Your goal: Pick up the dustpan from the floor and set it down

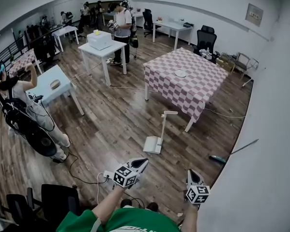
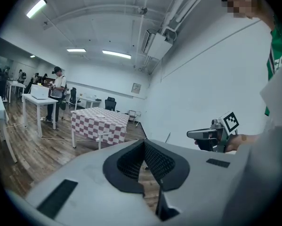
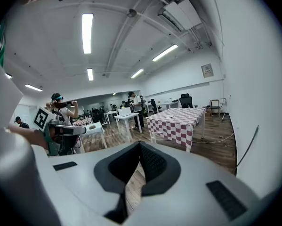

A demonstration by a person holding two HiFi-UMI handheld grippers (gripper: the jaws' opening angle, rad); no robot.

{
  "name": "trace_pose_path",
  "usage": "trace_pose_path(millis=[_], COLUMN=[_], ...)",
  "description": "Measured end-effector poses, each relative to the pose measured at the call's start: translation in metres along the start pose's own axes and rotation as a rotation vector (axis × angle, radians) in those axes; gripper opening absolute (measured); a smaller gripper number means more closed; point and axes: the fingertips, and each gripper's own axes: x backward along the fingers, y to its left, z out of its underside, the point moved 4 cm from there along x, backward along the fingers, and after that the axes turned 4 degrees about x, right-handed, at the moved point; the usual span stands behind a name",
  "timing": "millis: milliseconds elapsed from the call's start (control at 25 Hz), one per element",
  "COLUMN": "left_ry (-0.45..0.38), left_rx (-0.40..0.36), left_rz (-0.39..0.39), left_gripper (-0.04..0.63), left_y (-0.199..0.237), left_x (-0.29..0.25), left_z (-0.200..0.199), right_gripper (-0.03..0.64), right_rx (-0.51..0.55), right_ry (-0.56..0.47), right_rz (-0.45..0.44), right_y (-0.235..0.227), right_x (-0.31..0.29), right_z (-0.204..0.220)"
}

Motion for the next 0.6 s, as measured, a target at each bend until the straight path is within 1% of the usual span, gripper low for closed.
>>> trace_pose_path(millis=[280,600], left_ry=[0.009,0.012], left_rx=[0.005,0.006], left_rz=[-0.012,0.012], left_gripper=[0.003,0.003], left_y=[-0.021,-0.055], left_x=[-0.025,-0.061], left_z=[0.002,0.007], right_gripper=[0.008,0.008], right_rx=[-0.011,-0.036], right_ry=[-0.003,-0.004], right_rz=[0.001,0.025], right_y=[-0.034,-0.074], right_x=[0.015,0.041], right_z=[0.002,0.017])
